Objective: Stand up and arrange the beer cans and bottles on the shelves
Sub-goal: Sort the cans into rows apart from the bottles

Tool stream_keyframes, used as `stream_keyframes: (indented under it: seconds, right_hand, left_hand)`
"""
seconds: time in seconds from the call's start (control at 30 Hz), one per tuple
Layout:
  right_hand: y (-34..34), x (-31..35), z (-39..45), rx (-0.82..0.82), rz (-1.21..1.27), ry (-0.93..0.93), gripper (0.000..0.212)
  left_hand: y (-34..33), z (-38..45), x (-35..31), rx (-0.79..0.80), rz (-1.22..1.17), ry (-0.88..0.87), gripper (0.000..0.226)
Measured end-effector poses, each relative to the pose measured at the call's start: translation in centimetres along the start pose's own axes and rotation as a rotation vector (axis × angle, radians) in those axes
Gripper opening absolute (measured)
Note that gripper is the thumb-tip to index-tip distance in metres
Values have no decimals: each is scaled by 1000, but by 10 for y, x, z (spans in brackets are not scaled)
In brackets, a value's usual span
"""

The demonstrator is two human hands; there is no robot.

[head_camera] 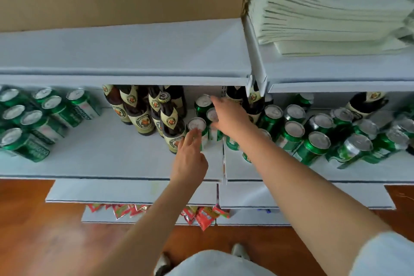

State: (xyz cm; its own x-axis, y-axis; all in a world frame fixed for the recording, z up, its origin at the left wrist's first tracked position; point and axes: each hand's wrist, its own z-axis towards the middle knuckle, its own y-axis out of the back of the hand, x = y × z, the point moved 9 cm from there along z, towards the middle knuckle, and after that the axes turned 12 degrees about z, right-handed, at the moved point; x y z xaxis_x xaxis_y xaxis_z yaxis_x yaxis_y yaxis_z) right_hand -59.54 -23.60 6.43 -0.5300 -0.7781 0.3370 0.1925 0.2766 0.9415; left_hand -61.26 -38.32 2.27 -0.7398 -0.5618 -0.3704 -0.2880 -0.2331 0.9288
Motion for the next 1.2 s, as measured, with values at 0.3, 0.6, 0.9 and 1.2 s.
stream_keyframes:
  seconds: [0.3,0.6,0.9,1.2]
  right_hand:
    - [29,-11,-3,-15,206,-17,68]
    - [78,45,-63,64,618,124,47]
    - [-52,21,-32,26,558,-95,82]
    - [-60,2,-30,-145,680,-173,69]
  left_hand:
    - [21,-6,8,-116,-125,71,61]
    - [46,-16,-11,-98,-635,64,75]
    - [1,-77,88,100,-657,446,56]
    - [11,-93,137,42,-653,564,64]
